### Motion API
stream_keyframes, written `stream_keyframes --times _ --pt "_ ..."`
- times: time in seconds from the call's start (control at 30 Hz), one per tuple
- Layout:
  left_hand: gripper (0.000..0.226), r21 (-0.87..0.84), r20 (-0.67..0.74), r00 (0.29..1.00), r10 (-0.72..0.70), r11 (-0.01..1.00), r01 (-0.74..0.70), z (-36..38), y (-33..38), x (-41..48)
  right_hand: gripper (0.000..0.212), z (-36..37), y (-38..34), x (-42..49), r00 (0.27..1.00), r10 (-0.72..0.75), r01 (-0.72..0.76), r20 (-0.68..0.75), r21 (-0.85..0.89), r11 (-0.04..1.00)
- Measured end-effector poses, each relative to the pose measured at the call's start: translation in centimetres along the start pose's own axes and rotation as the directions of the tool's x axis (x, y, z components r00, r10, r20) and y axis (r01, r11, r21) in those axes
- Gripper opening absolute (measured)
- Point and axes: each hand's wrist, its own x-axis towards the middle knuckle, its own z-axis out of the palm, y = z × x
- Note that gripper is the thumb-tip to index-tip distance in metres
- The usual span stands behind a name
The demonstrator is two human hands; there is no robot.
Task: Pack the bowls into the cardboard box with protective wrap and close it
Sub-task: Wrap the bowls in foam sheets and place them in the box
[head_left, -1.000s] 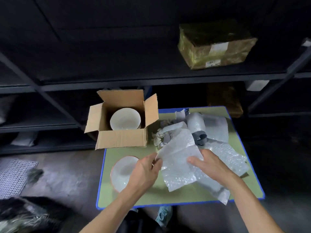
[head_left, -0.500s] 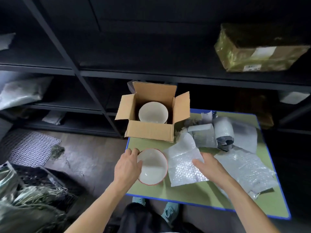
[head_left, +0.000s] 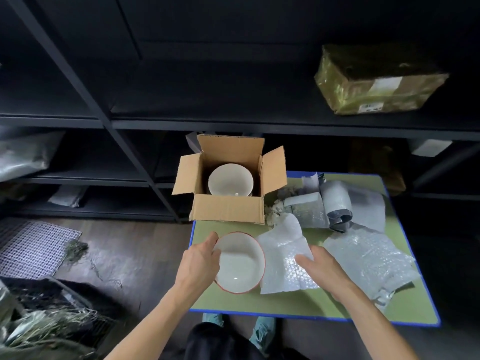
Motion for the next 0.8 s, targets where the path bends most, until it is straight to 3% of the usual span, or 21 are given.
stream_keyframes --times 0.2,0.4,0.5,0.6,0.67,0.8 --pt "0.004 -0.212 0.083 0.996 0.034 0.977 -0.015 -0.8 4.5 -1.4 0.015 -0.5 -1.0 -1.7 1.000 0.003 -0.007 0.030 0.128 0.992" --pt "0.004 -0.267 0.150 0.983 0.101 0.962 -0.058 0.8 8.2 -1.6 0.027 -1.3 -0.2 -3.5 0.996 -0.022 -0.023 0.089 0.478 0.878" --pt "0.006 -0.338 0.151 0.983 0.108 0.940 -0.051 0.9 9.8 -1.7 0.026 -1.9 0.9 -3.6 0.995 -0.027 -0.044 0.092 0.686 0.726" --pt "0.008 -0.406 0.146 0.982 0.123 0.912 -0.054 0.9 10.9 -1.7 0.041 -2.4 2.0 -3.7 0.995 -0.027 -0.062 0.093 0.821 0.568" --pt "0.006 -0.423 0.130 0.981 0.142 0.903 -0.075 0.9 11.7 -1.6 0.049 -2.9 2.4 -4.0 0.991 -0.093 -0.035 0.101 0.840 0.542" --pt "0.011 -0.453 0.109 0.978 0.176 0.885 -0.109 0.7 12.9 -1.7 0.056 -3.7 3.0 -4.6 0.968 -0.219 0.031 0.124 0.805 0.592"
